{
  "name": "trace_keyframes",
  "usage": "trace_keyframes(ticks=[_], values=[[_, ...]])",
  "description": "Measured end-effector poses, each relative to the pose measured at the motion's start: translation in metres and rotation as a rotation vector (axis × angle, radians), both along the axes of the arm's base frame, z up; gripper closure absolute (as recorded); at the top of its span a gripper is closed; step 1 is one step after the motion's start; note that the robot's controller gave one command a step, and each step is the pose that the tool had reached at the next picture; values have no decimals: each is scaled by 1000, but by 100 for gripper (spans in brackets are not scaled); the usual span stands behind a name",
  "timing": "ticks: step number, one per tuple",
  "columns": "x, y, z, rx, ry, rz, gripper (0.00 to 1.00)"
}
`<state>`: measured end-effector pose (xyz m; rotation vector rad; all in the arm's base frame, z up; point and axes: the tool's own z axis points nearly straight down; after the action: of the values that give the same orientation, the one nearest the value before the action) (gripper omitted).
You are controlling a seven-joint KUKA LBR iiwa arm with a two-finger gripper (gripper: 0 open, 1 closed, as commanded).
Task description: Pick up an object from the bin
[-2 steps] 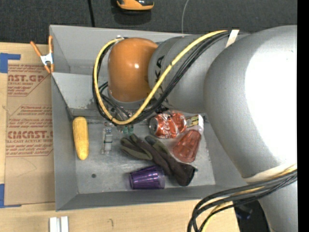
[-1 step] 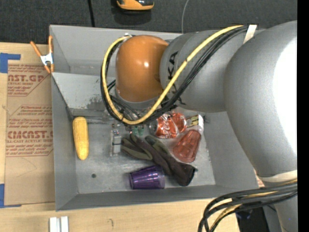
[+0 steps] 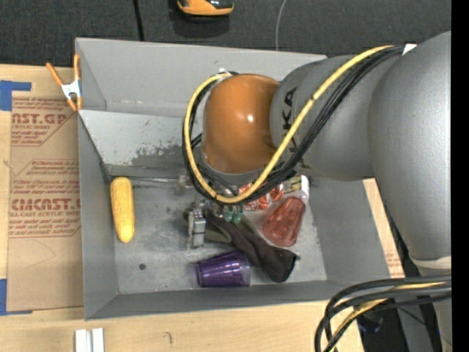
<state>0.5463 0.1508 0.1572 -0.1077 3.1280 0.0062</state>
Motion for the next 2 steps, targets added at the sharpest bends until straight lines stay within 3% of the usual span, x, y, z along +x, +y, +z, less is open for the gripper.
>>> trace_keyframes(ticks=[1, 2], values=[[-9, -12, -12, -3, 8, -27, 0], [-1, -24, -44, -4, 10, 41, 0]])
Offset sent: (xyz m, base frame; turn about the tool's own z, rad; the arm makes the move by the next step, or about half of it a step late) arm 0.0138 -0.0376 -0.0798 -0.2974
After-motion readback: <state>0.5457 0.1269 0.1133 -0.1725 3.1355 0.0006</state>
